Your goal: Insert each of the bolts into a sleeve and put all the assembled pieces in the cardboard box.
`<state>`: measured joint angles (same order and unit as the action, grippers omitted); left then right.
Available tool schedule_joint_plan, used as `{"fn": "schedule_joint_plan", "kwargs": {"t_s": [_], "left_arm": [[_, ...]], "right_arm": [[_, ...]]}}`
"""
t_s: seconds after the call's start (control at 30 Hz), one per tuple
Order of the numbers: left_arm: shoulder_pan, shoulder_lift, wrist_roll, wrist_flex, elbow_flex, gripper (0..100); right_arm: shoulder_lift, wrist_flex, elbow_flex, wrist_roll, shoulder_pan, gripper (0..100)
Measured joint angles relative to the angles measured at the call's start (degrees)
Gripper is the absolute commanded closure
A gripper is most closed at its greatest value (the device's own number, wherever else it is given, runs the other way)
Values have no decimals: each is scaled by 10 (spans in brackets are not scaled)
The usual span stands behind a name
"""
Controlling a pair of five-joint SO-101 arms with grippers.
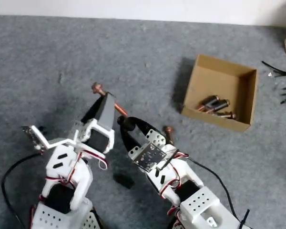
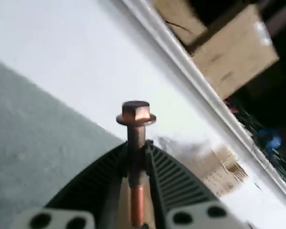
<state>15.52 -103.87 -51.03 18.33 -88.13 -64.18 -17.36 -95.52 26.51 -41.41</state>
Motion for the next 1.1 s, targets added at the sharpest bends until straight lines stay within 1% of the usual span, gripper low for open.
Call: {"fn": "schedule_joint_plan", "kwargs": {"t_s": [0.2, 0.3, 0.53, 0.73, 0.97, 1.1], "left_arm": [[18, 0, 1, 55, 0, 994], [22, -2, 5, 67, 0, 994], [21, -2, 21, 67, 0, 994], [-16, -2, 21, 41, -1, 994], [-19, -2, 21, 33, -17, 994], [-3, -4, 24, 15, -39, 994]], "right_arm": [[0, 0, 0, 1, 4, 994], [0, 0, 0, 1, 16, 994], [0, 0, 0, 2, 21, 994], [0, 0, 0, 2, 21, 994], [0, 0, 0, 2, 21, 994], [1, 0, 0, 2, 21, 994]]}}
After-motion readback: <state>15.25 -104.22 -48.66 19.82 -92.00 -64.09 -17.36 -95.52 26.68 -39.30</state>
